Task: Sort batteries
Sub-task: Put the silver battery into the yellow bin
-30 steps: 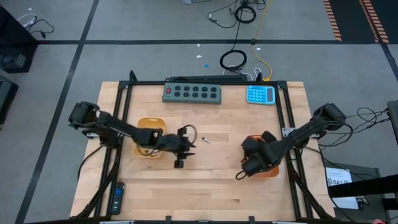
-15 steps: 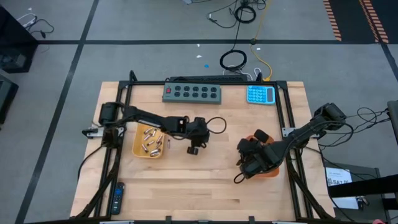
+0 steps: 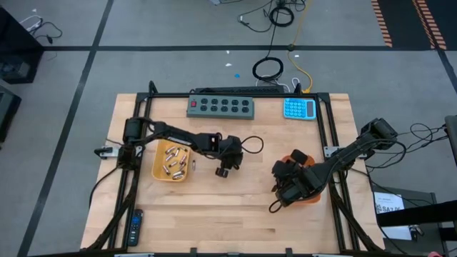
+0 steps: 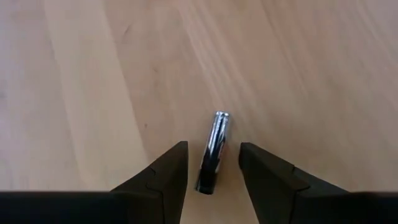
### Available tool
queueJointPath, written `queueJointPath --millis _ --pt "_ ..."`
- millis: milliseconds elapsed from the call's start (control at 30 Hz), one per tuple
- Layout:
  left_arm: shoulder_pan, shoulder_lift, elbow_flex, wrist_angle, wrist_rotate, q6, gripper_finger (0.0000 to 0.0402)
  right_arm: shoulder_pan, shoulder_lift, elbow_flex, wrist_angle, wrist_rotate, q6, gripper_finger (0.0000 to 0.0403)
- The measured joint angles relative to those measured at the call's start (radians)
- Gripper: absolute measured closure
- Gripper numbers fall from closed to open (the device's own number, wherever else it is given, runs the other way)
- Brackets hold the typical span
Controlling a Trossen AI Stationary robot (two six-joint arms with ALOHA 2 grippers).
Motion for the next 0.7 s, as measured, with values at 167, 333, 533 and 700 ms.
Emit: queueJointPath --millis 167,333,533,700 --pt "0.014 0.018 0.001 -0.011 0.04 -0.01 0.0286 0.0 0.0 0.0 0.062 0.001 -0.015 0.0277" --pt "0.007 0.021 0.0 0.002 0.02 -0.01 0.0381 0.003 0.0 0.0 0.155 0.056 -0.031 0.0277" --pt "-0.036 -0.017 -0.004 -0.02 -0.09 -0.041 0.0381 0.058 0.014 -0.032 0.276 0.316 -0.026 0.0277" --pt "-0.079 -0.146 -0.011 -0.138 -0.097 -0.131 0.0399 0.103 0.022 -0.178 0.564 0.472 -0.009 0.0277"
